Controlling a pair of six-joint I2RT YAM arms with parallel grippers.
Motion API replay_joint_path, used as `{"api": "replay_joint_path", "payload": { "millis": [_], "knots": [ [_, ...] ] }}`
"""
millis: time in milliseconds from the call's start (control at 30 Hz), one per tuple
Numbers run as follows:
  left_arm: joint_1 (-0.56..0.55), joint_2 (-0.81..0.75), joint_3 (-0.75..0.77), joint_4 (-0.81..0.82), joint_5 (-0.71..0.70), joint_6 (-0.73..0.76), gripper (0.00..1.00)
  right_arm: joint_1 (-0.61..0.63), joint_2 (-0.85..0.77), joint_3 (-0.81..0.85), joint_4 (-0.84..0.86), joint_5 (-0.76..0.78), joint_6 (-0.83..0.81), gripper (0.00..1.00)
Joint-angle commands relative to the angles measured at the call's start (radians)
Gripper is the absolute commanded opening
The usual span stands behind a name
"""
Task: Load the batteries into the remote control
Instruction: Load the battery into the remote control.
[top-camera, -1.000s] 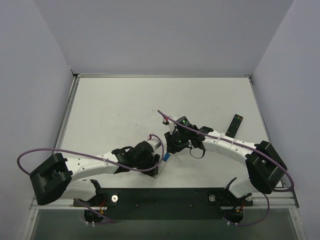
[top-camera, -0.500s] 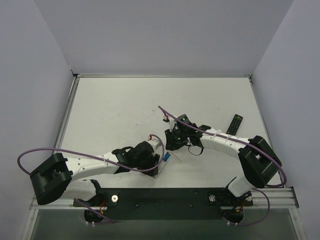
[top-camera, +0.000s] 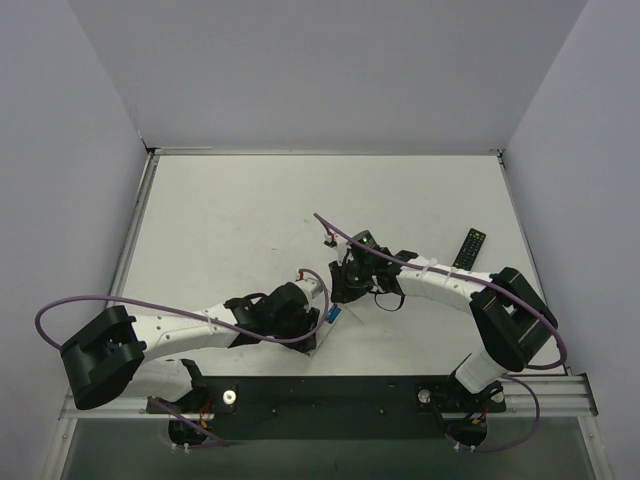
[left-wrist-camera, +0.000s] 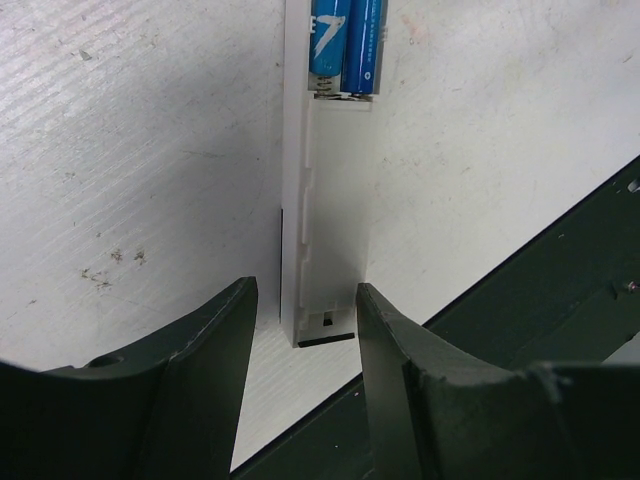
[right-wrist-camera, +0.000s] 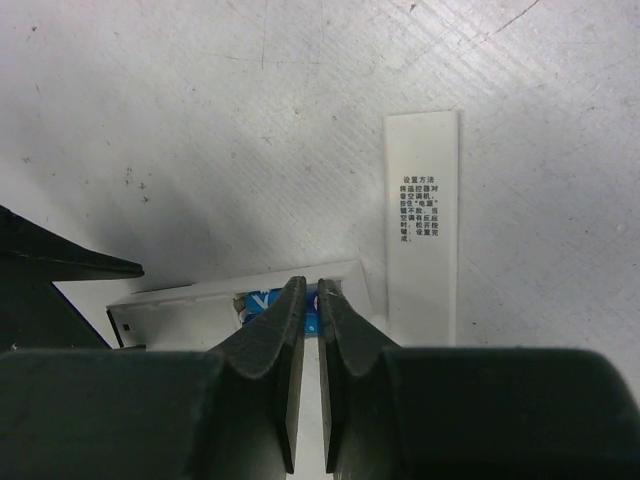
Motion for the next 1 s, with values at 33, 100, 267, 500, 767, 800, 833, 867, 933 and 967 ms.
{"api": "replay_joint_path", "payload": {
  "millis": [33, 100, 267, 500, 767, 800, 833, 867, 933, 967],
  "knots": [
    [-0.002, 0.016, 0.025, -0.004, -0.018, -0.002, 0.54, -0.003, 0.010, -0.018, 0.008, -0.023, 0.006, 0.05],
    [-0.002, 0.016, 0.027, -0.005, -0.018, -0.002, 0.54, -0.003, 0.007, -0.025, 0.011, -0.023, 0.008, 0.04],
    [0.000, 0.019, 0.030, -0.004, -0.018, -0.004, 0.54, -0.001, 0.015, -0.039, 0.017, -0.028, 0.011, 0.04],
    [0.000, 0.019, 0.030, -0.007, -0.018, -0.007, 0.54, 0.010, 0.009, -0.050, 0.016, -0.034, 0.021, 0.03],
    [0.000, 0.027, 0.028, -0.001, -0.026, -0.025, 0.50, 0.037, -0.011, -0.105, 0.049, 0.006, 0.093, 0.00],
    [0.000, 0.027, 0.027, 0.001, -0.028, -0.028, 0.50, 0.042, -0.016, -0.114, 0.071, 0.011, 0.103, 0.00],
    [0.000, 0.027, 0.028, 0.001, -0.028, -0.030, 0.50, 0.045, -0.020, -0.134, 0.083, 0.027, 0.130, 0.00],
    [0.000, 0.027, 0.028, 0.001, -0.029, -0.031, 0.49, 0.050, -0.025, -0.143, 0.094, 0.038, 0.141, 0.00],
    [0.000, 0.028, 0.028, 0.001, -0.032, -0.034, 0.49, 0.069, -0.032, -0.162, 0.117, 0.064, 0.162, 0.00],
    [0.000, 0.028, 0.028, -0.001, -0.032, -0.036, 0.49, 0.079, -0.036, -0.165, 0.117, 0.108, 0.169, 0.00]
  ]
}}
